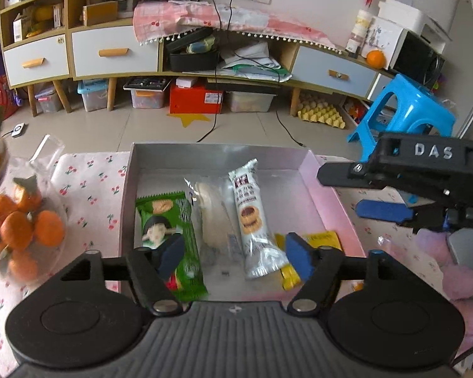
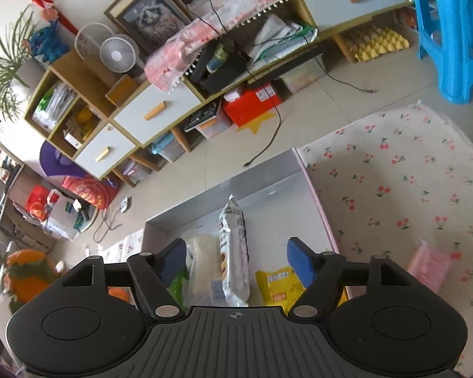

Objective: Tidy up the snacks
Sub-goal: 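Place both held packs into the pink box and open both tools, then move both tools back toward the snacks on the tablecloth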

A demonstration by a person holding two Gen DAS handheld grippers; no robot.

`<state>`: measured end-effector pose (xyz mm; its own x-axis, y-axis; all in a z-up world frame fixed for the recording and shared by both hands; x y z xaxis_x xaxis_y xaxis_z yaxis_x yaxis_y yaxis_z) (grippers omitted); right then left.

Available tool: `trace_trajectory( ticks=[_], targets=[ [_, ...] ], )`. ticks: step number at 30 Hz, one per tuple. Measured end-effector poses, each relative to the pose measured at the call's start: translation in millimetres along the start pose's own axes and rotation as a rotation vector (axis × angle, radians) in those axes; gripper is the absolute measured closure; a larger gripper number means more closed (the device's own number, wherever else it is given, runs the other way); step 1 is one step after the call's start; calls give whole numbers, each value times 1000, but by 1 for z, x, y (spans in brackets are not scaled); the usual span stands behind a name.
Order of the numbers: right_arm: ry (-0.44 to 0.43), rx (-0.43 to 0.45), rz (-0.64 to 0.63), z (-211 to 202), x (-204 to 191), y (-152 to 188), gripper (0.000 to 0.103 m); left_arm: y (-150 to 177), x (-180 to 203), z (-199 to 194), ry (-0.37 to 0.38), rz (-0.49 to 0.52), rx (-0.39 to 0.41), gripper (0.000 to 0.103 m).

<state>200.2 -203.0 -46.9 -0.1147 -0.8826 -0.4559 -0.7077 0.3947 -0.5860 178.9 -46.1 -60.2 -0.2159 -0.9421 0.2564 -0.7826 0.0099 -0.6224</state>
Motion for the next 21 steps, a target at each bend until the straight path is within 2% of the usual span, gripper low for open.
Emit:
trace_trajectory(
  ticks=[5, 11, 21],
  targets=[
    [33, -4, -66, -29, -8, 10, 19, 15, 2, -17, -7, -4, -25, 24],
    [56, -37, -140, -55, -14, 35, 15, 34, 6, -37, -31, 4, -41, 10],
    [105, -99, -263, -77, -14, 79, 13, 70, 4, -56, -68, 28, -46, 3]
  ],
)
Point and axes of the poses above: each gripper's, at about its wrist camera, not at the fingertips, and z roughly the way its jaws point, x to its right, y to its underside, the point moved 7 cm from there along z, roughly the way its jaws point, and after that the axes turned 8 degrees about -z, right-handed, at the moved point
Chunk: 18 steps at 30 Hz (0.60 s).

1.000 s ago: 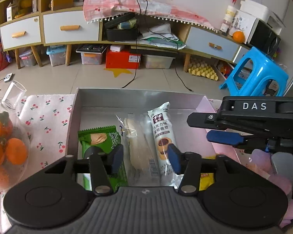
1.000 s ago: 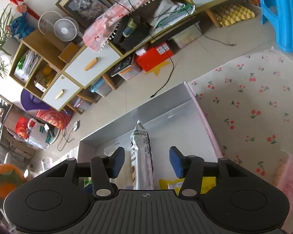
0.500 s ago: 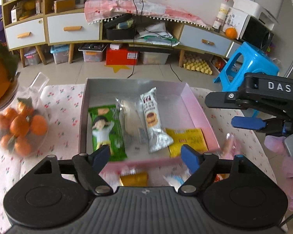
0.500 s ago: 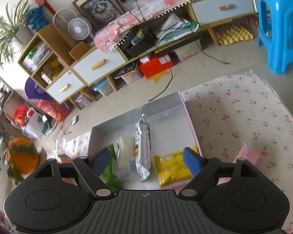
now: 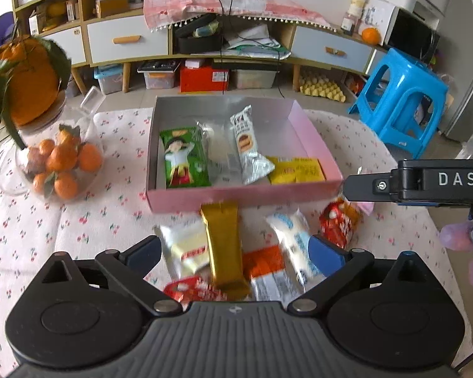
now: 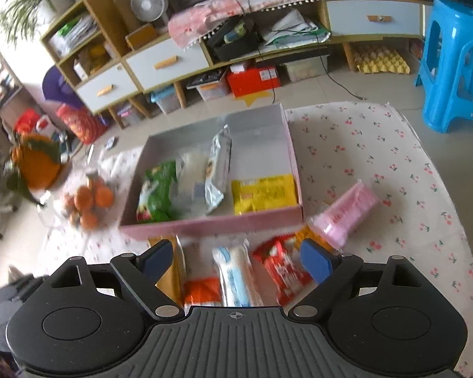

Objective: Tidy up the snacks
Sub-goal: 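Move both tools back toward the snacks on the tablecloth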

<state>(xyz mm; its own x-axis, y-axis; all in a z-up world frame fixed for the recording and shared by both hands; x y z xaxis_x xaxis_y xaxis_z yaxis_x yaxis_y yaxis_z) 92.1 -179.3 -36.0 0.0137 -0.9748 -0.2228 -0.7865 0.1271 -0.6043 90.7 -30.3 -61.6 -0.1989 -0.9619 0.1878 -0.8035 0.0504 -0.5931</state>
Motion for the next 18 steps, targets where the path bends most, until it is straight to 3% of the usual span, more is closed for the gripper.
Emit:
trace_trajectory(
  ticks=[4, 18],
  targets=[
    [25, 23, -29, -3, 3, 17, 13, 14, -6, 3, -26, 11, 38, 3],
    [139, -48, -112, -2, 40, 60, 13, 47, -23, 2, -52, 12, 30, 2]
  ],
)
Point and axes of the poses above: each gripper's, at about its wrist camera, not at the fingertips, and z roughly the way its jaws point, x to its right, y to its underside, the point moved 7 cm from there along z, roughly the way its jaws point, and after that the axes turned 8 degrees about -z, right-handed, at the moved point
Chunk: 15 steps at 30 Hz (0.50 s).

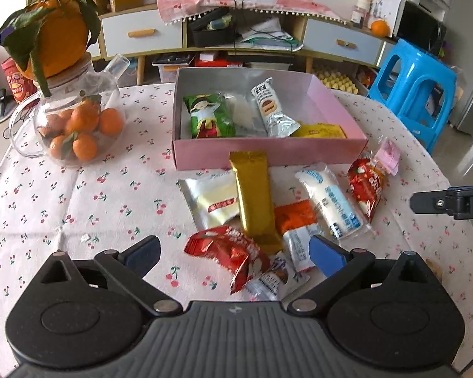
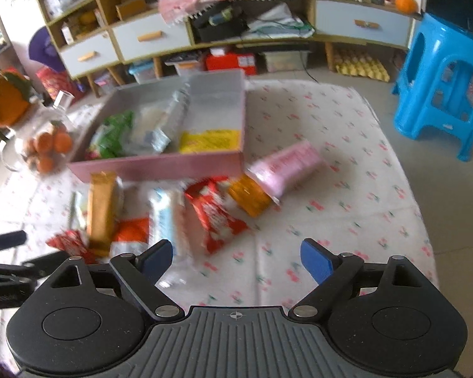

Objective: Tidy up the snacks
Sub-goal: 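Move both tools back toward the snacks on the tablecloth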

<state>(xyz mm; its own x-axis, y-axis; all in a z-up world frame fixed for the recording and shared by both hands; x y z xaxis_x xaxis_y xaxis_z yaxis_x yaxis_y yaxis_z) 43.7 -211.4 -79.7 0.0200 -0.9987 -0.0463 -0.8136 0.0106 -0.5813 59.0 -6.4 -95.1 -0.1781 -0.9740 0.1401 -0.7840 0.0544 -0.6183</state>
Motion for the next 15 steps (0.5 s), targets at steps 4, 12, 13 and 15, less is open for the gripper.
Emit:
trace_trajectory(
  ticks=[4, 12, 13, 15],
  targets=[
    [24, -53, -5, 3, 11, 15, 13, 9, -2, 1, -3, 14, 3, 2],
    [15, -208, 15, 19, 14, 46, 13, 24, -3, 9, 21, 7, -69, 5],
    [1, -218, 13, 20, 12, 48, 13, 25, -1, 9, 26, 14, -72, 6],
    [-22, -235, -2, 21, 6, 51, 13, 30, 4, 11, 33, 36, -80, 9]
  ],
)
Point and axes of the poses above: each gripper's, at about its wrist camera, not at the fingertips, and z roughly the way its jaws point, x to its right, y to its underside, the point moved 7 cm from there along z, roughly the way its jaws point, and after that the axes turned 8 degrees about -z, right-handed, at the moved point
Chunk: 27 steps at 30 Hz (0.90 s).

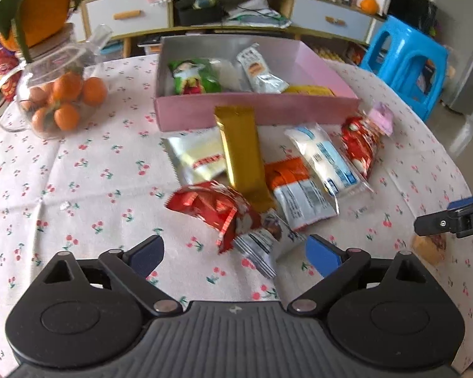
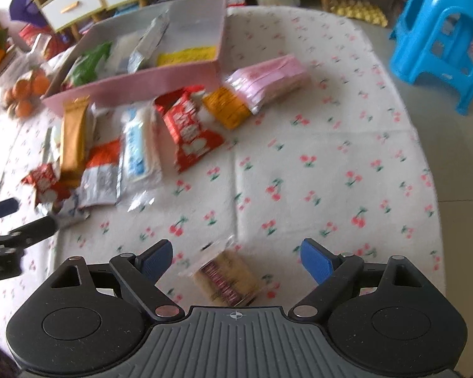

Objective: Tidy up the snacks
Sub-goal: 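Move both tools back toward the snacks on the tablecloth, then grasp the small silver packet with the left tool while the right grasps the square cake packet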

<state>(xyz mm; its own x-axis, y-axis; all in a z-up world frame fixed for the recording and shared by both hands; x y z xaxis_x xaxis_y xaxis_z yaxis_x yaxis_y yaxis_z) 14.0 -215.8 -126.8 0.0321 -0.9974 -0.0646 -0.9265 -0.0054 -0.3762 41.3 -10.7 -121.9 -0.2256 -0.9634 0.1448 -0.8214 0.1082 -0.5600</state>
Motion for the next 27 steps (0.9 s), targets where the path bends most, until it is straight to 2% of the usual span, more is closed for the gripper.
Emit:
trace_trajectory(
  ticks=[3, 6, 9, 11, 16, 19, 23, 27],
  targets=[
    [-21, -32, -46, 3, -10, 6, 13, 6, 8, 5, 7, 43, -9, 14],
    [-23, -60, -90, 8, -17, 11, 13, 12, 14, 11, 10, 82, -23, 24],
    [-12, -76, -124, 11, -21, 14, 13, 13, 17, 11, 8, 115, -2, 29],
    [4, -78, -137, 12, -21, 15, 13, 13, 19, 9, 23, 133, 4, 40],
    [5, -88, -152, 12, -18, 18, 13, 17, 26, 4, 104, 155, -19, 45],
    [4, -98, -162, 13, -19, 19, 13, 23, 34, 3, 149, 188, -59, 49],
    [6, -100, -175, 14, -19, 20, 15, 27, 39, -1, 152, 235, -60, 50],
    [5, -100, -181, 14, -19, 21, 17, 25, 40, 4, 130, 230, -55, 54]
  ],
)
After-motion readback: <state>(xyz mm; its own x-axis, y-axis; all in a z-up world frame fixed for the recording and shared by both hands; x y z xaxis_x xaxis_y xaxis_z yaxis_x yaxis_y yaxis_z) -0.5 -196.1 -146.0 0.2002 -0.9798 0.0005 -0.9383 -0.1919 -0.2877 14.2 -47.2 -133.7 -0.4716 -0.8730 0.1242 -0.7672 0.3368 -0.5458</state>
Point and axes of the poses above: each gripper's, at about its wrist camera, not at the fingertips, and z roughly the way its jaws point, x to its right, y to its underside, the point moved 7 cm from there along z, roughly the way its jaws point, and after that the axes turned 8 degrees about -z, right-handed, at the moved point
